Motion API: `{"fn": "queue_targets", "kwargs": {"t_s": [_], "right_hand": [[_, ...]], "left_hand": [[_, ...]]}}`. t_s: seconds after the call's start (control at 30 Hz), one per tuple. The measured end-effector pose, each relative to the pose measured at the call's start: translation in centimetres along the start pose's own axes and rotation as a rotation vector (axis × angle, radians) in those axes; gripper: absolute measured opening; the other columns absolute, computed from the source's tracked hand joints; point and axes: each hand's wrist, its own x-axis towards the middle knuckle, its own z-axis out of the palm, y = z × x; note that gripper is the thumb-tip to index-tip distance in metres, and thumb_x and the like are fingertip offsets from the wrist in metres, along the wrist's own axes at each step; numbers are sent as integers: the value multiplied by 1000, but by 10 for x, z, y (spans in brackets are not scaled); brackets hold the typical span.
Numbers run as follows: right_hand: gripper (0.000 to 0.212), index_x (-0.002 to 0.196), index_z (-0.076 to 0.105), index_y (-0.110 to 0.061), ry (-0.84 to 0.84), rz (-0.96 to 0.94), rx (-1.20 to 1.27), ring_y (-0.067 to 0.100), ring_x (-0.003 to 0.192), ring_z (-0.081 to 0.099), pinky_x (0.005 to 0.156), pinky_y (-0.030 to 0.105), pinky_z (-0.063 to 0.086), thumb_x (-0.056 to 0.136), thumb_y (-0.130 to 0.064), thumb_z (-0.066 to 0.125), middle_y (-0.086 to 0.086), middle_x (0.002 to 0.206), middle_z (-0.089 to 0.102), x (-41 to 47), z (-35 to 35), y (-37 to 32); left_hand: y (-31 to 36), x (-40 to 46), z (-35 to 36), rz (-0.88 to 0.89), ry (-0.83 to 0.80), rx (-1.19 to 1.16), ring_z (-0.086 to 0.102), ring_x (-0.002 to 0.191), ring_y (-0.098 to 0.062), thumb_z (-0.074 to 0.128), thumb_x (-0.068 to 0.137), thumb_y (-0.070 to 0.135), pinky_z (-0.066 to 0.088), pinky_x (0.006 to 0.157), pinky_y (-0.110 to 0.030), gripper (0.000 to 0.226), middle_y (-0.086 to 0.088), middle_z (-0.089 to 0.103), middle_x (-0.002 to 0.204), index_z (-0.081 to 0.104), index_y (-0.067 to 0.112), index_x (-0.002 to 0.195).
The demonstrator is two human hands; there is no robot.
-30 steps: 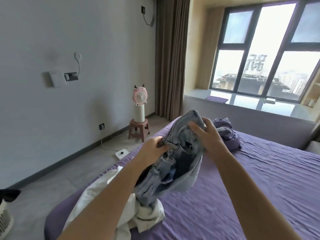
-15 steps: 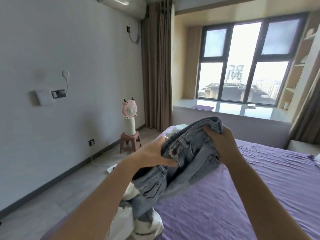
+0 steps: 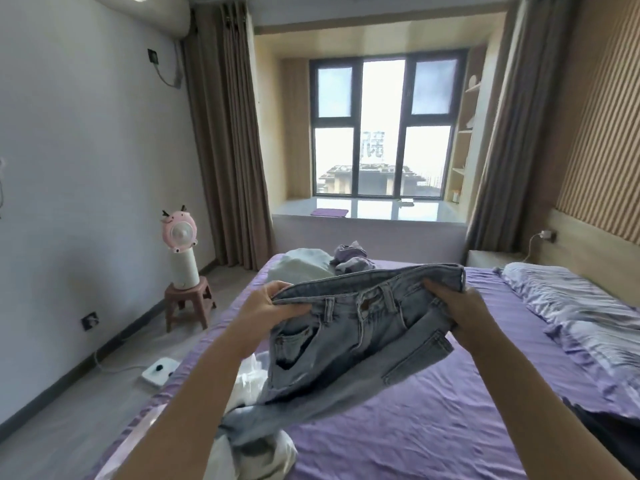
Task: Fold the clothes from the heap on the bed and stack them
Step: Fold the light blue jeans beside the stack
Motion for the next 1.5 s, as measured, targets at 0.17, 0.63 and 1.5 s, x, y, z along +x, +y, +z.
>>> {"fn": "queue_targets", "kwargs": {"t_s": [0.17,0.63,1.5], "right_hand": [[8,82,68,-9,223,-60,74,12,54,66,51,23,55,77,-7,74,1,70,70,-19,-54,5],[17,98,67,-3,177,-311,89,29,88,67,75,38,56,82,3,65,11,95,71,-9,-126,-97],[34,121,60,-19,211,-879,-645,14,92,52,73,17,37,87,-15,65,-1,102,58,152,-205,-152]], "left_hand": [[-4,6,46,-67,-228,-348,71,78,-23,70,71,1,58,70,-31,20,-16,73,92,75,8,90],[97,65,136,204,-357,-506,71,80,-22,63,81,5,58,70,-33,18,-10,74,90,76,12,92],[114,152,228,198,-7,143,69,92,-31,82,62,54,57,73,-34,52,-10,73,97,70,16,95]]}}
